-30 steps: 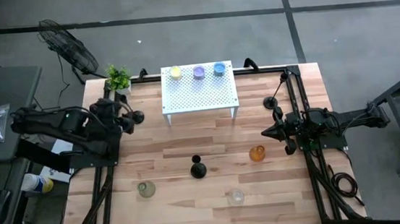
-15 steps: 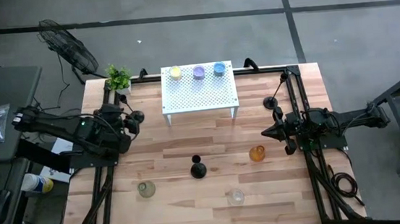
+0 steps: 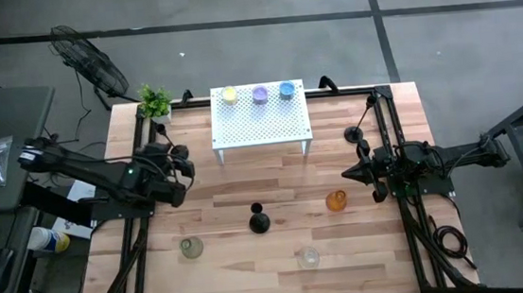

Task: Pick & Place candle stick holders
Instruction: Put the top left black candle holder on the shelf

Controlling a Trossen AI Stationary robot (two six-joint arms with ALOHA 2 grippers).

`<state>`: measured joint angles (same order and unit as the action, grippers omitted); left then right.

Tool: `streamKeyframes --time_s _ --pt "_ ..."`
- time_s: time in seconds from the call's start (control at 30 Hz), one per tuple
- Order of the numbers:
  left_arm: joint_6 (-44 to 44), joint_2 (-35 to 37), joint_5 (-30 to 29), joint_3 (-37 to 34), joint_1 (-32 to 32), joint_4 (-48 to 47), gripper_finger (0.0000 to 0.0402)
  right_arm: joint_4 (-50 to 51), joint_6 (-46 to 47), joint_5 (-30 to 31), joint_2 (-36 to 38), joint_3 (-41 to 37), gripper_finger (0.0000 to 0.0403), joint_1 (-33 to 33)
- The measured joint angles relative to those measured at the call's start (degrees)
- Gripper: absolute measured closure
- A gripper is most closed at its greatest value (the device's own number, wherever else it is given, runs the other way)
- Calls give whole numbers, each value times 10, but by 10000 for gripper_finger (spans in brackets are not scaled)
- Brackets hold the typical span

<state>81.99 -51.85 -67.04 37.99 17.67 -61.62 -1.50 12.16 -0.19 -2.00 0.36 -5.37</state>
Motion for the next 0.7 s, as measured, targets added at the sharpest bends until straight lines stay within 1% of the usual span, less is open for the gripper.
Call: streamKeyframes --time_s 0.2,0.43,0.7 --pt "13 -15 1 -16 0 10 174 0 0 0 0 0 400 0" --pt "63 -6 32 -42 0 2 174 0 0 0 0 0 400 0" --pt "84 36 8 -81 -1 -4 174 0 0 0 0 0 400 0"
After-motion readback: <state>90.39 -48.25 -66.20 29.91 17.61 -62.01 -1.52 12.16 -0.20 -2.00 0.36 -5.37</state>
